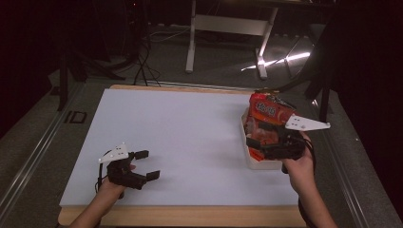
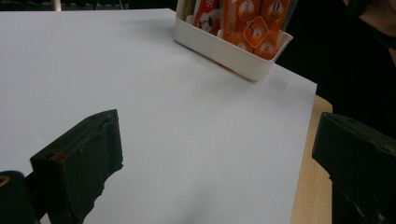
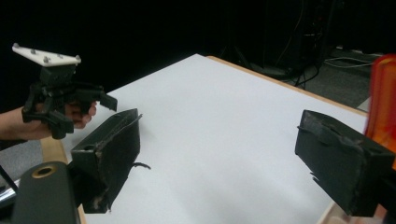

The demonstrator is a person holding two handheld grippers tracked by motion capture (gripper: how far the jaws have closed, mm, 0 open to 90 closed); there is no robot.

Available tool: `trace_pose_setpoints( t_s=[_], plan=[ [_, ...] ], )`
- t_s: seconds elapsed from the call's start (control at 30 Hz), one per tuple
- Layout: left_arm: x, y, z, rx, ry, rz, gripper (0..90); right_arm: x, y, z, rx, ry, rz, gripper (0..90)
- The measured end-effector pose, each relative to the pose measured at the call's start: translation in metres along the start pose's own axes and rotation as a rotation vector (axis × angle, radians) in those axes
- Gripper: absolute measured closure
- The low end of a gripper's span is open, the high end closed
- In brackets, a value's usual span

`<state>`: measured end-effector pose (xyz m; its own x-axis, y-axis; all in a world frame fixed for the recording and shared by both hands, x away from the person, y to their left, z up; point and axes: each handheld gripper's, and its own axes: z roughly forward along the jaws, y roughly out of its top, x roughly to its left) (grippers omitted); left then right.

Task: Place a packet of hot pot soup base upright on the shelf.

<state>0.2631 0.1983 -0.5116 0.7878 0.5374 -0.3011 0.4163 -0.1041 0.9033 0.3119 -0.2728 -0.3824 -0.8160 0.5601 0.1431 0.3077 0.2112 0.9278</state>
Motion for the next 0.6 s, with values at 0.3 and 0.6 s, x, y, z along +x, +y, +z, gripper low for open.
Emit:
trace_pose_setpoints(
  t_s=[0.3, 0.6],
  plan=[
    [0.000, 0.000, 0.000, 0.003, 0.002, 0.005, 2.1, 0.013, -0.030, 0.025, 0.046, 0.053, -0.003, 14.2],
    [0.000, 0.000, 0.000, -0.001, -0.001, 0.003, 2.1, 0.017, -0.058, 0.047, 0.124, 0.067, -0.009, 14.2]
  ],
)
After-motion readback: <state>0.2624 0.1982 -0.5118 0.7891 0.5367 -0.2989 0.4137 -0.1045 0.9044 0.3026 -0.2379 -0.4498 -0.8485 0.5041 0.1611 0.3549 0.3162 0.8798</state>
